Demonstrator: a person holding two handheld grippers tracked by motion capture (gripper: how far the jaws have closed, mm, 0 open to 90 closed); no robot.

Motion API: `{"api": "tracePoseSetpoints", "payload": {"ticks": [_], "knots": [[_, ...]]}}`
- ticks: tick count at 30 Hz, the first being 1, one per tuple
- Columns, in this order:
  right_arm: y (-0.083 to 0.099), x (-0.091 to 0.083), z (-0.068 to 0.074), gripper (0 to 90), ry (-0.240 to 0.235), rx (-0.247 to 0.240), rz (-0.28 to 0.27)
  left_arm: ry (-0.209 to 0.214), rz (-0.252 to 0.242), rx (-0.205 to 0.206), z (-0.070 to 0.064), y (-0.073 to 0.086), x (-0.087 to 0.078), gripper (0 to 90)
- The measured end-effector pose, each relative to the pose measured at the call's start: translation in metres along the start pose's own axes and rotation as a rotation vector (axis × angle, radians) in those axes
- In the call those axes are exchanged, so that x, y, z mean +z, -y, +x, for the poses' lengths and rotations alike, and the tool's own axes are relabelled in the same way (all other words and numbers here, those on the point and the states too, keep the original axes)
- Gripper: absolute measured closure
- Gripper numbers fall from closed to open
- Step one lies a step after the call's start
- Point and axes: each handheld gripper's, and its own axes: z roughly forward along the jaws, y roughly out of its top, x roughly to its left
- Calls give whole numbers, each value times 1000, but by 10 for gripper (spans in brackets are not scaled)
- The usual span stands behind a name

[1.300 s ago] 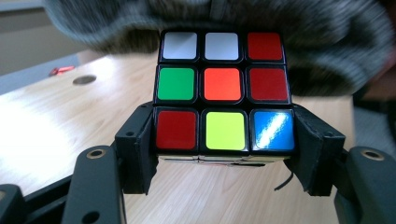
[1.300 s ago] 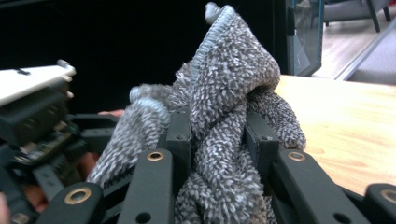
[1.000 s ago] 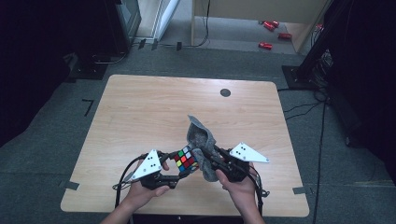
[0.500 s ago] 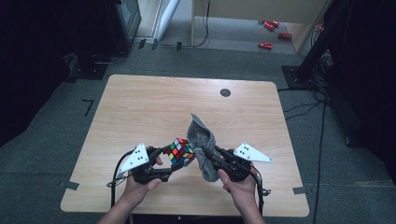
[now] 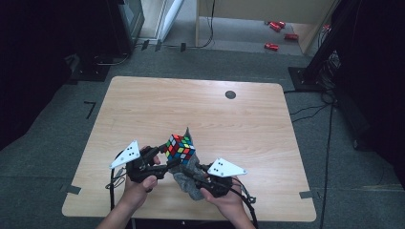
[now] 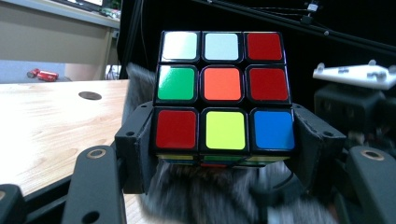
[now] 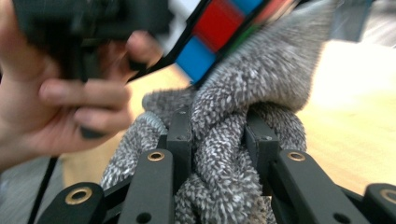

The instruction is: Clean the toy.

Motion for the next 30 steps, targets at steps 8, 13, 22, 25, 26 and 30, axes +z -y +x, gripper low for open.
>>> {"api": "tracePoseSetpoints", "payload": {"ticks": [8, 13, 22, 25, 26, 30], "knots": [[-2, -12, -4, 694, 51, -59, -109, -1, 5, 0, 0, 1, 1, 347], [6, 4, 10, 694, -14, -96, -29, -13, -11, -21, 3, -1, -2, 347], [8, 14, 26, 700, -89, -8, -74, -7, 20, 19, -6, 5, 6, 347], [8, 7, 11, 712, -44, 71, -108, -18, -8, 0, -2, 2, 2, 347], [9, 6, 6, 713, -9, 80, -105, -26, -15, -2, -2, 1, 1, 347], [13, 4, -5, 712, 22, 120, -100, -38, -26, 8, -2, 1, 0, 346]]}}
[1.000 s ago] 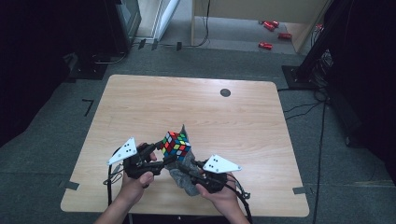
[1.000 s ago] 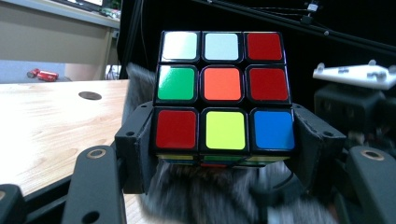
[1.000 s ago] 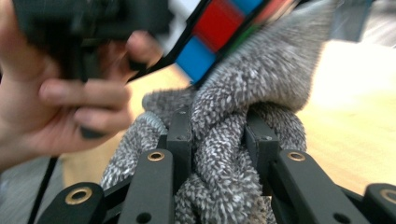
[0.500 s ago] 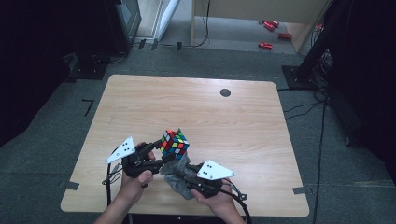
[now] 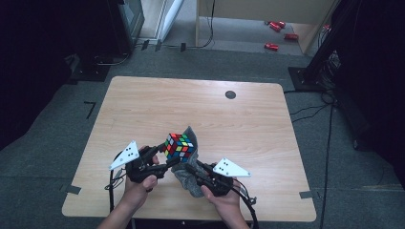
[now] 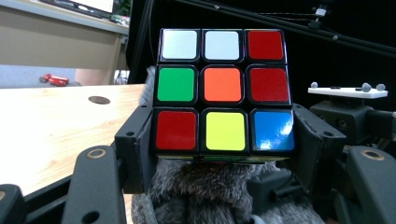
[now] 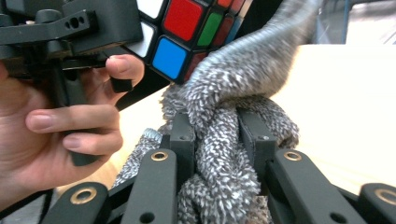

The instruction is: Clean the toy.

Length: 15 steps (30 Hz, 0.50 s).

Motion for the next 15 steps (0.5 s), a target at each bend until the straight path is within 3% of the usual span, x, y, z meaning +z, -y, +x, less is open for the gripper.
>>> {"api": "tracePoseSetpoints", "payload": {"ticks": [5, 8, 11, 13, 15], "knots": [[1, 8, 17, 707, -123, 32, 22, -9, 10, -1, -2, 3, 3, 346], [-4, 5, 18, 708, -138, 57, -11, -19, 11, 12, -3, 4, 3, 346], [-5, 0, 4, 708, -95, 101, -9, -33, -9, 8, -2, 1, 1, 347], [-4, -3, -6, 708, -41, 122, 3, -37, -12, 2, 1, 0, -1, 346], [-5, -6, -15, 706, 44, 106, 22, -48, -7, 5, 3, 0, -3, 346]]}}
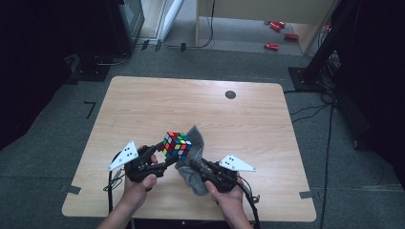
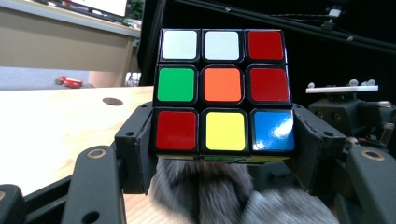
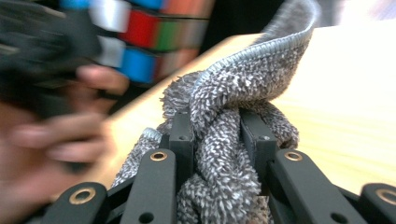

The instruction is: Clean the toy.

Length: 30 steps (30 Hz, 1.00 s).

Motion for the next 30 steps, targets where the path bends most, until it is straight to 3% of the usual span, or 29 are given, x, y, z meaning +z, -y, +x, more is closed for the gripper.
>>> {"api": "tracePoseSetpoints", "payload": {"ticks": [4, 7, 9, 12, 13, 15, 16, 18, 20, 25, 30], "knots": [[-4, -8, -19, 703, 226, -137, 41, -25, 22, -15, 5, 1, 1, 346], [-5, -15, -40, 700, 333, -125, 55, -31, 52, -10, 7, 4, 3, 346], [-2, -15, -53, 684, 404, -134, 99, -35, 68, -14, 9, 6, 5, 347], [6, -11, -68, 596, 427, -129, 177, -43, 85, -15, 11, 8, 6, 346], [9, -8, -73, 510, 425, -126, 210, -45, 86, -16, 11, 8, 6, 346], [9, -5, -75, 310, 456, -108, 225, -46, 85, -19, 12, 7, 6, 346], [8, -5, -74, 272, 462, -109, 219, -47, 85, -19, 13, 7, 5, 346], [2, -7, -70, 190, 446, -124, 197, -52, 89, -24, 14, 7, 5, 346], [-4, -10, -63, 162, 423, -168, 163, -56, 98, -31, 16, 7, 5, 346], [-10, -12, -36, 158, 284, -308, 79, -39, 115, -63, 18, 7, 6, 346], [-7, -5, -8, 152, 144, -395, 46, 0, 140, -107, 19, 5, 9, 346]]}}
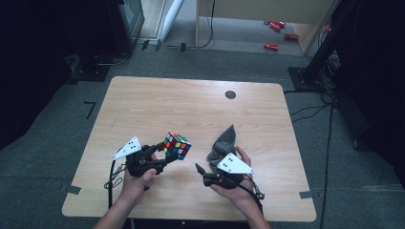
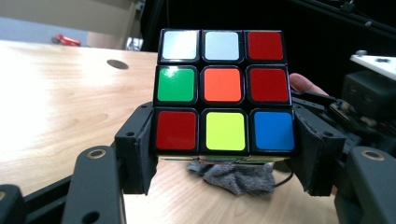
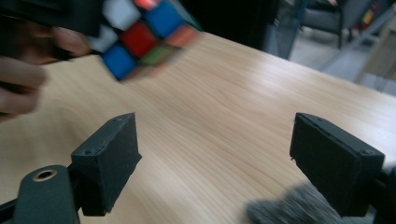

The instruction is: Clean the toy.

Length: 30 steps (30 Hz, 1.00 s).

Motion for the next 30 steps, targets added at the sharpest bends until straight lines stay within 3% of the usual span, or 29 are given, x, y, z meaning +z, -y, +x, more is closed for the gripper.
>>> {"api": "tracePoseSetpoints", "payload": {"ticks": [5, 11, 19, 27, 30], "knots": [[-3, 3, 20, 142, -23, -104, -62, 35, 51, -38, -4, 0, 6, 346], [0, 6, 27, 166, -7, -192, -103, 88, 109, -50, -14, 1, 15, 346], [2, 7, 32, 222, 24, -250, -117, 127, 162, -70, -19, 2, 22, 346], [4, 8, 41, 338, 81, -369, -105, 150, 193, -107, -16, 3, 26, 343], [5, 7, 42, 340, 83, -360, -100, 161, 194, -107, -16, 3, 26, 336]]}}
